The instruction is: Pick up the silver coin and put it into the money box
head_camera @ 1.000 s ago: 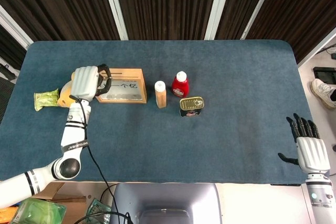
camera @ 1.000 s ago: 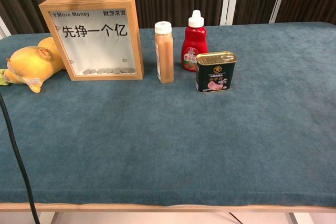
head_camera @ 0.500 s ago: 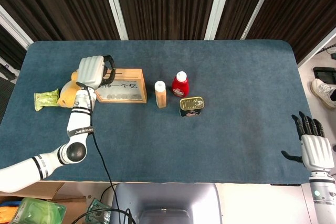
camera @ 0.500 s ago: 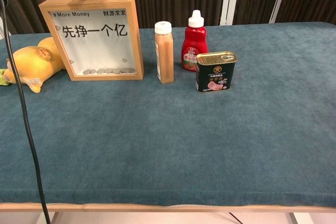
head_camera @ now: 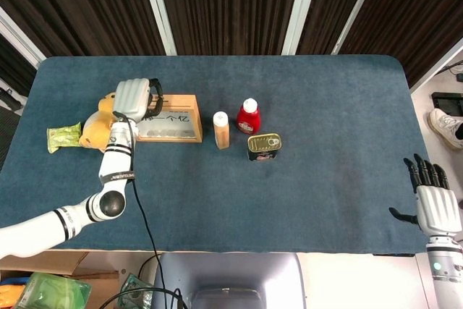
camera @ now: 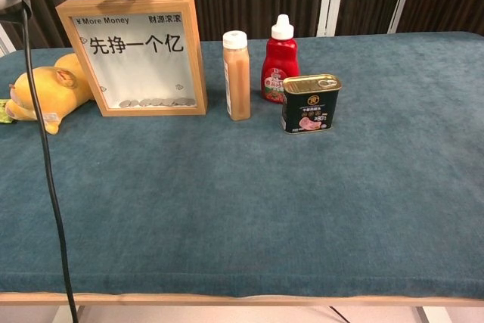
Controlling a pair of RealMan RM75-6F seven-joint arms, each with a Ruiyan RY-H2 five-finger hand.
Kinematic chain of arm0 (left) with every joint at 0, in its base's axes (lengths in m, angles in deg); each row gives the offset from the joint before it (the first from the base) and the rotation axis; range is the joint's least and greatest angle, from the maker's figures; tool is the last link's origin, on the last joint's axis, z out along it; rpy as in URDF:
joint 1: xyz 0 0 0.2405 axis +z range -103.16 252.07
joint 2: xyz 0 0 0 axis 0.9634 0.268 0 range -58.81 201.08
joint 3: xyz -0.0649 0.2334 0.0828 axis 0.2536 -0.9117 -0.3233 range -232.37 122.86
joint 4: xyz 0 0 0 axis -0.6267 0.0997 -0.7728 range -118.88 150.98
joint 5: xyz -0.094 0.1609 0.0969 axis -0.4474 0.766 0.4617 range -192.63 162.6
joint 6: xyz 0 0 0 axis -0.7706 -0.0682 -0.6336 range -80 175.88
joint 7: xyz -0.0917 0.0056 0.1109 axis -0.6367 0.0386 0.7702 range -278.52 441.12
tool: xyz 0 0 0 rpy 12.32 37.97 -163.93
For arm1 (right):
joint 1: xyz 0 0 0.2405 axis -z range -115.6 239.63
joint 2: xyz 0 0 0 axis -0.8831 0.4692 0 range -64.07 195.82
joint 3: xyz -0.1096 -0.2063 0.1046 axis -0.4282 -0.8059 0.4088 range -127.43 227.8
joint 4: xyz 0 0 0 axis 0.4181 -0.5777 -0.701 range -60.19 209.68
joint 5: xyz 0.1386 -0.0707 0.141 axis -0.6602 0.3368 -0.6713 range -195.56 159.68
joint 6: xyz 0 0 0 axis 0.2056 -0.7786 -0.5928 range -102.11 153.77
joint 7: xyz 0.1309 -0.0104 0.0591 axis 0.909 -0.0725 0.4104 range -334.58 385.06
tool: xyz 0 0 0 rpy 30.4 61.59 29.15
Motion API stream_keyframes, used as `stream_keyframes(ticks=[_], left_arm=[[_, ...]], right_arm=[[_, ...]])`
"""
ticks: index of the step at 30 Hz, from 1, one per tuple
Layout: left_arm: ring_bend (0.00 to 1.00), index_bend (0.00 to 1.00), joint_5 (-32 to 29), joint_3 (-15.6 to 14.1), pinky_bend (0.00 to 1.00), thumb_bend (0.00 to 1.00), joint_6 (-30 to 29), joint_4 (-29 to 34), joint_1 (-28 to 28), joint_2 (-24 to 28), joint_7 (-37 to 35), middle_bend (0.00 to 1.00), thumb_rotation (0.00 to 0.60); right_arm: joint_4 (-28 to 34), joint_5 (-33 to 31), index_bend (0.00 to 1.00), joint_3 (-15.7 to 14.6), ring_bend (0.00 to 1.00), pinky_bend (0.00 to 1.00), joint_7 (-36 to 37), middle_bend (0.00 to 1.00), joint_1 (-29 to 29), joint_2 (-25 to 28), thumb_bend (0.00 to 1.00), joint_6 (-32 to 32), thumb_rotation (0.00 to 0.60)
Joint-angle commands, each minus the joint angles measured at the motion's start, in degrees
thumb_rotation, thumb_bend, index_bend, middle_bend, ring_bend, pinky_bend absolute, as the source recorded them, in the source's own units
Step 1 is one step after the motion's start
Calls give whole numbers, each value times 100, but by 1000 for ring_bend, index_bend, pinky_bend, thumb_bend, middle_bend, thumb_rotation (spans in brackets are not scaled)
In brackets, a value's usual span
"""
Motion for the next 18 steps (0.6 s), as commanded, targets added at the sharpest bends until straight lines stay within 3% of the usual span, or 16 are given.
stream_keyframes(ticks=[1,18], left_arm=[[1000,750,-32,-55,1000,632,-36,1,-27,17,-27,1000,600],[1000,750,-269,-367,1000,629,-117,-74,-193,47,-22,1000,600]], right_arm=[[-1,-3,0,-4,0,0,6,0,-2,6,171,7,600],[15,31,0,-19,0,0,67,0,17,28,170,-52,600]])
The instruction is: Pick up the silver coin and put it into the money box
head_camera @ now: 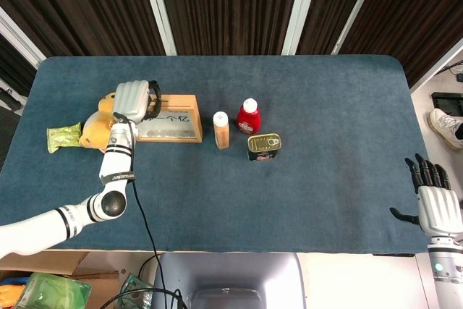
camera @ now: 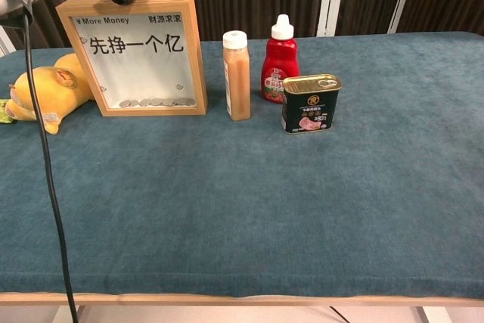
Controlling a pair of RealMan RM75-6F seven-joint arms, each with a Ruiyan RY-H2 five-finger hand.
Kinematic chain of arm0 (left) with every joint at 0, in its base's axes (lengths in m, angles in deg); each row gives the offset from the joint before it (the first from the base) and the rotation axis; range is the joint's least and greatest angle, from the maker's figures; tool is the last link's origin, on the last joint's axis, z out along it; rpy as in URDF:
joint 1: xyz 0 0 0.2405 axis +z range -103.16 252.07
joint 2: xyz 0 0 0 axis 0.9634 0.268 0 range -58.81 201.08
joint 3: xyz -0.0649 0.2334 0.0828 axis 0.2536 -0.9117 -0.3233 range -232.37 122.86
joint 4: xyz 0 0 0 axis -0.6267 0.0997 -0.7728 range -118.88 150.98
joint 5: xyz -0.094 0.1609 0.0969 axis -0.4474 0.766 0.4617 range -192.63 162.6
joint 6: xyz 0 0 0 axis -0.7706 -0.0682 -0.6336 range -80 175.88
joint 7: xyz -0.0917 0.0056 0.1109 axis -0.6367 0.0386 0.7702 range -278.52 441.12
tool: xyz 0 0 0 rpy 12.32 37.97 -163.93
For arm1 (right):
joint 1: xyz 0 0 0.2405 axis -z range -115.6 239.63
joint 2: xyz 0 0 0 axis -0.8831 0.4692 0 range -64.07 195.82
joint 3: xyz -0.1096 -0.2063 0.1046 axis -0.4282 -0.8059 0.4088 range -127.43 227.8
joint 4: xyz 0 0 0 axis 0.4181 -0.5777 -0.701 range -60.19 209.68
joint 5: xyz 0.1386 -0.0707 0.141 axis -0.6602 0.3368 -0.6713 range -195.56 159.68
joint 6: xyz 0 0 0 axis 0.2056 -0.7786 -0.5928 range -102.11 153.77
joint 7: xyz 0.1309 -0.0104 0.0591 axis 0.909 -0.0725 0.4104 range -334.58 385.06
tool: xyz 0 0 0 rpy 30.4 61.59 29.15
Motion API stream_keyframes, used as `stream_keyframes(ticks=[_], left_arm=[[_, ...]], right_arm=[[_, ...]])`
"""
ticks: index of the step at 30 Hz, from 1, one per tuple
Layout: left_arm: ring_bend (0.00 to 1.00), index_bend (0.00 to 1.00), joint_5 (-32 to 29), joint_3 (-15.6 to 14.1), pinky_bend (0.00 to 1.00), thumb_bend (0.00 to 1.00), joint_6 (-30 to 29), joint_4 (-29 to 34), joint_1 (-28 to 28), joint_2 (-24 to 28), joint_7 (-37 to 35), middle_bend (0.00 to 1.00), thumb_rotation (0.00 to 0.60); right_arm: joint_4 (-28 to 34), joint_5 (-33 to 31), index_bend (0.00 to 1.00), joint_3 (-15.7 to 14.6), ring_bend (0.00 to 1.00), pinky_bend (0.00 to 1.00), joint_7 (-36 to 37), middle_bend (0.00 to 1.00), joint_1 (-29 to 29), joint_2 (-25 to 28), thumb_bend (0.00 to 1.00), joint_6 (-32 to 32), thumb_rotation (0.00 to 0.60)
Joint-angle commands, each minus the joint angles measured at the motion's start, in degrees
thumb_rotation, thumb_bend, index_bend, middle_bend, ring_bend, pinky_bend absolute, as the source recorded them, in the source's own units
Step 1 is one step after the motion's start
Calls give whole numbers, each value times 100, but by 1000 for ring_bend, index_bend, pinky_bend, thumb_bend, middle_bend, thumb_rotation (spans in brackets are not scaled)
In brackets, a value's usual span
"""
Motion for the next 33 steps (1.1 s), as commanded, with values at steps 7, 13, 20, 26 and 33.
stream_keyframes(ticks=[7,13,20,26,33], left_arm=[[1000,703,-66,-95,1000,620,3,-65,-59,-9,-40,1000,600],[1000,417,-18,-163,1000,543,11,-39,-63,38,-95,1000,600],[1000,299,27,-187,1000,528,-31,22,-51,95,-196,1000,600],[1000,242,862,-255,1000,486,-539,800,289,477,-612,1000,600],[639,48,3427,-1525,908,417,-1572,2640,1936,1834,-1713,389,600]], right_arm=[[2,-2,0,-1,0,0,15,0,5,6,170,-13,600],[6,-15,0,0,0,0,0,0,0,4,170,-8,600],[11,-16,0,-5,0,0,-6,0,-1,7,170,-9,600],[7,12,0,-11,0,0,2,0,0,10,170,-24,600],[62,165,0,-86,0,0,-1,0,33,21,171,-94,600]])
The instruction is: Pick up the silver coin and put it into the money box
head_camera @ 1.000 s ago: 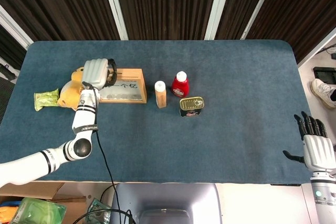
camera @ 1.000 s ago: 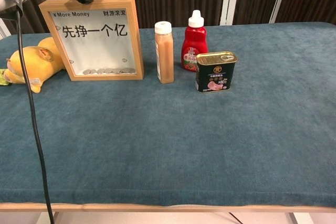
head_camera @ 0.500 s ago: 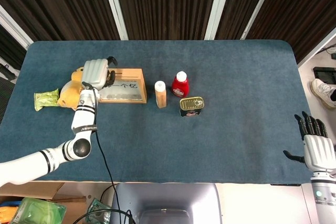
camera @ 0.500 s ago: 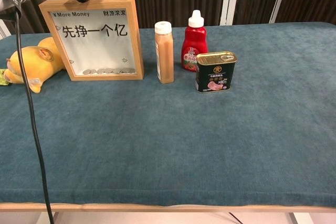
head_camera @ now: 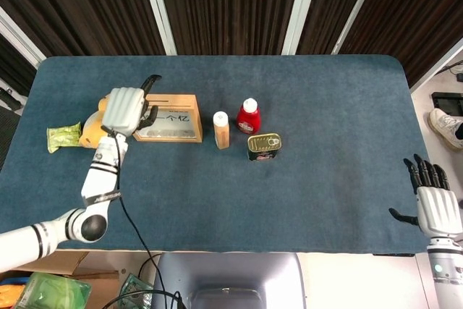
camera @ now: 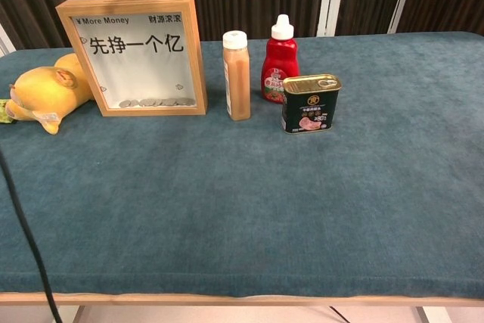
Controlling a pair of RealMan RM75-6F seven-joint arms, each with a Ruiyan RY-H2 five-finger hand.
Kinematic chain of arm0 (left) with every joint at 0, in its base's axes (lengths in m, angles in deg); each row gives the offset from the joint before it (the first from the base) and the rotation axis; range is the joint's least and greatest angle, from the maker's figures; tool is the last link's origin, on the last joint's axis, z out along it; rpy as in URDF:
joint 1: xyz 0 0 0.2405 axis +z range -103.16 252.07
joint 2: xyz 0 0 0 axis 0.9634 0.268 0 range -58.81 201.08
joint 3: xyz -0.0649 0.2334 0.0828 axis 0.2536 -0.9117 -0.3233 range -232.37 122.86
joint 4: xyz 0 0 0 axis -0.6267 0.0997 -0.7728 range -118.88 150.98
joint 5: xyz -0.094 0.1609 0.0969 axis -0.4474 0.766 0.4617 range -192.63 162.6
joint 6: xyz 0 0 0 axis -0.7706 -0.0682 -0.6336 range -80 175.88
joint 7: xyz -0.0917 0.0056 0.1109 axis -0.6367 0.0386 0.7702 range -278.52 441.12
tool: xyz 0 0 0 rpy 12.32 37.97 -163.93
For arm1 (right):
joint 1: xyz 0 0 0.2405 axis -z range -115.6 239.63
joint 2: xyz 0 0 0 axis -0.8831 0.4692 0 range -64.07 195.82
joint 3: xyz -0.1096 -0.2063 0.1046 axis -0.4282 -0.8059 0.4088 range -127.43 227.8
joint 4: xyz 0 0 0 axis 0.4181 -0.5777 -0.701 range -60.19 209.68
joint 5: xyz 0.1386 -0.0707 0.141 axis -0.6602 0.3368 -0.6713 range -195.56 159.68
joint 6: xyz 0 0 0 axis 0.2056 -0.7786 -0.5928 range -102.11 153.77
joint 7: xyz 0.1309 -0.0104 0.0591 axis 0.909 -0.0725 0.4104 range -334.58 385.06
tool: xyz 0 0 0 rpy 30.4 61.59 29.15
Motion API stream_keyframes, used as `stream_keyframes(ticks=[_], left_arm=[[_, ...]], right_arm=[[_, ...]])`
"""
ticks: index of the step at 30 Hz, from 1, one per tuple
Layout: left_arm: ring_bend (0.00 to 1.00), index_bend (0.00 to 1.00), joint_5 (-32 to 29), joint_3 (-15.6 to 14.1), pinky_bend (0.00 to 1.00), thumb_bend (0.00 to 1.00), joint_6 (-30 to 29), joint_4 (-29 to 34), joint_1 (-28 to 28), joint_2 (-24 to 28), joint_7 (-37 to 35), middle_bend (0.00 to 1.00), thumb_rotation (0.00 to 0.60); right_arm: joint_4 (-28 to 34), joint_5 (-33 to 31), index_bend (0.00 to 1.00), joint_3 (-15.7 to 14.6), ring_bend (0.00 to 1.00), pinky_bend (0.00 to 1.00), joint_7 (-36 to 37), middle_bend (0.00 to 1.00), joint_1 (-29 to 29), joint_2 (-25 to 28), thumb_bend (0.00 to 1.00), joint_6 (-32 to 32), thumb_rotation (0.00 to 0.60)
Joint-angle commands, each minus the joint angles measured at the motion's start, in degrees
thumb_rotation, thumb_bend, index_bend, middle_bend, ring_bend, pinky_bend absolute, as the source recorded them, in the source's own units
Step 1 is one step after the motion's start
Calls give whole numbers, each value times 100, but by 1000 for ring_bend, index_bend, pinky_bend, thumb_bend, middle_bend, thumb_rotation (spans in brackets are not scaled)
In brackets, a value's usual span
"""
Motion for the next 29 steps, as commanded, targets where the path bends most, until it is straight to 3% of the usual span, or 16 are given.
stream_keyframes(ticks=[1,3,5,6,8,11,13,16,22,29], left_arm=[[471,23,2089,-1317,775,413,-959,1213,1516,1143,-972,264,600],[171,0,2643,-1818,423,409,-1270,1123,2000,1316,-1205,101,600],[32,0,3031,-2330,201,405,-1523,902,2492,1392,-1317,28,600],[2,0,3167,-2510,112,400,-1599,787,2662,1384,-1328,5,600],[0,0,3378,-2820,28,394,-1896,426,3121,1197,-1587,0,600],[0,0,3415,-2970,0,392,-2209,-242,3639,740,-2143,0,600],[0,0,3520,-3003,0,387,-2141,-441,3672,713,-2062,0,600],[0,0,3702,-2823,0,381,-2438,-652,3757,624,-2311,0,600],[0,0,3703,-2576,0,380,-2609,-880,3900,503,-2355,0,600],[0,0,3852,-2490,0,380,-2584,-938,3964,486,-2383,0,600]], right_arm=[[37,88,0,-41,0,0,18,0,26,10,171,-54,600],[54,144,0,-61,0,0,0,0,37,1,170,-91,600],[64,187,0,-86,0,0,-72,0,39,-29,171,-112,600],[70,203,0,-99,0,0,-108,0,35,-43,170,-108,600],[80,251,0,-130,0,0,-198,0,25,-79,171,-107,600],[97,275,0,-142,0,0,-296,0,15,-128,170,-116,600],[120,335,0,-165,0,0,-327,0,14,-144,171,-134,600],[149,461,0,-213,0,0,-327,0,41,-146,171,-207,600],[130,579,0,-284,0,0,-395,0,81,-164,171,-265,600],[129,532,0,-266,0,0,-422,0,77,-171,171,-234,600]])
